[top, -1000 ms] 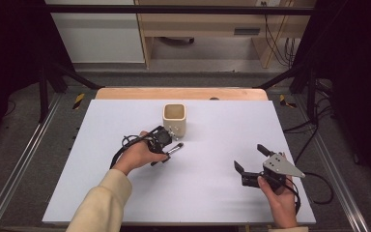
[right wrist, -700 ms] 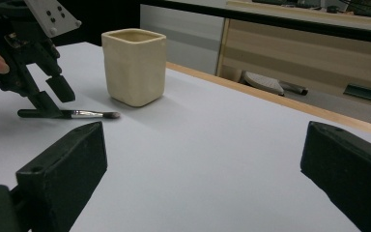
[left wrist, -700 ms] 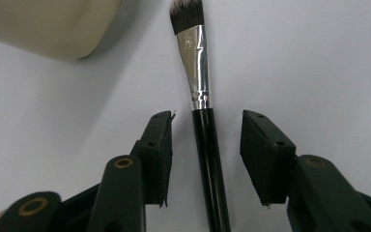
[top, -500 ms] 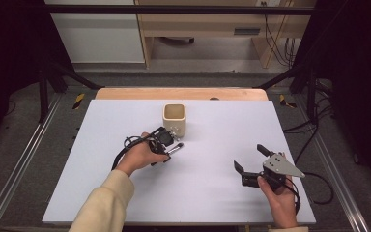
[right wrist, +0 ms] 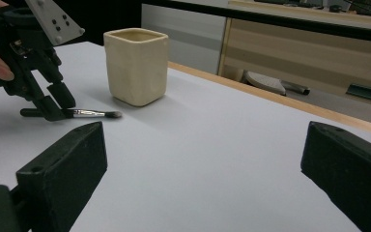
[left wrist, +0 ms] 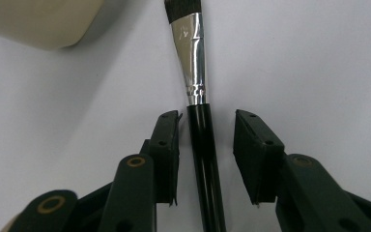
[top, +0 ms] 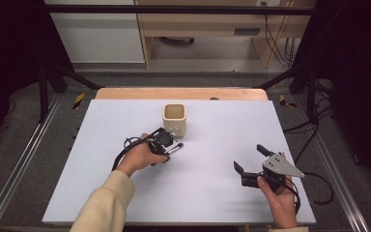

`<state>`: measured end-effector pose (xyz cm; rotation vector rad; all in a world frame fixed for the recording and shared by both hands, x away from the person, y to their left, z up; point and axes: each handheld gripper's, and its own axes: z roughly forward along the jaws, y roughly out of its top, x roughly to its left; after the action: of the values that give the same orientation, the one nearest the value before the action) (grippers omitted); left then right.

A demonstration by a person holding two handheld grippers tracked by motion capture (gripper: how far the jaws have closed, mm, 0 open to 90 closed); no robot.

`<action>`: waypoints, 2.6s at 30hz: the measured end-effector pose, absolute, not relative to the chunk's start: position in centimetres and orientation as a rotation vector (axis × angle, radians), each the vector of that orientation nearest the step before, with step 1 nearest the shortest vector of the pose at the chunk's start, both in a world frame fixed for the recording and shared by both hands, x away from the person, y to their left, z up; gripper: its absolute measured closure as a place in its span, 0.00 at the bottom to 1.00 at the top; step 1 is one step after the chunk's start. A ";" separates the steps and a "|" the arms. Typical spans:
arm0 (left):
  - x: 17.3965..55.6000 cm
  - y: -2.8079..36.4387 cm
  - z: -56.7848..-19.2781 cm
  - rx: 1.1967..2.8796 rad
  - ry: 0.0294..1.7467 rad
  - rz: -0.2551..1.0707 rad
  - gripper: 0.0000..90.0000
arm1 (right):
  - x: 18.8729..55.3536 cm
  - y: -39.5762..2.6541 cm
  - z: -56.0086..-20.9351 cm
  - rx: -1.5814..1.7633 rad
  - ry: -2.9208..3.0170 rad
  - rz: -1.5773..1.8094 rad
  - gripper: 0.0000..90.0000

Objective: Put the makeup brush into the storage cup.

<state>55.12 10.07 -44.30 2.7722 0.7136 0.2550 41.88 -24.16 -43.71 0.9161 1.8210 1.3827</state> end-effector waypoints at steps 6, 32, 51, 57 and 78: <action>55.2 10.2 -44.5 2.769 0.725 0.252 0.72 | 41.9 -24.1 -43.7 0.917 1.824 1.384 0.03; 55.0 10.9 -44.3 2.726 0.746 0.256 0.88 | 41.9 -24.0 -43.8 0.918 1.832 1.379 0.03; 52.4 14.2 -42.5 2.486 0.741 0.379 0.88 | 42.1 -23.7 -44.1 0.912 1.849 1.347 0.03; 52.2 15.0 -42.7 2.410 0.774 0.413 0.88 | 42.0 -23.8 -44.0 0.926 1.836 1.356 0.04; 51.5 14.9 -41.1 2.306 0.721 0.455 0.88 | 42.0 -24.5 -44.1 0.974 1.794 1.361 0.03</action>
<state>51.53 14.87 -41.06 2.3055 0.7213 0.4554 41.98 -24.52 -44.08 0.9738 1.7940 1.3609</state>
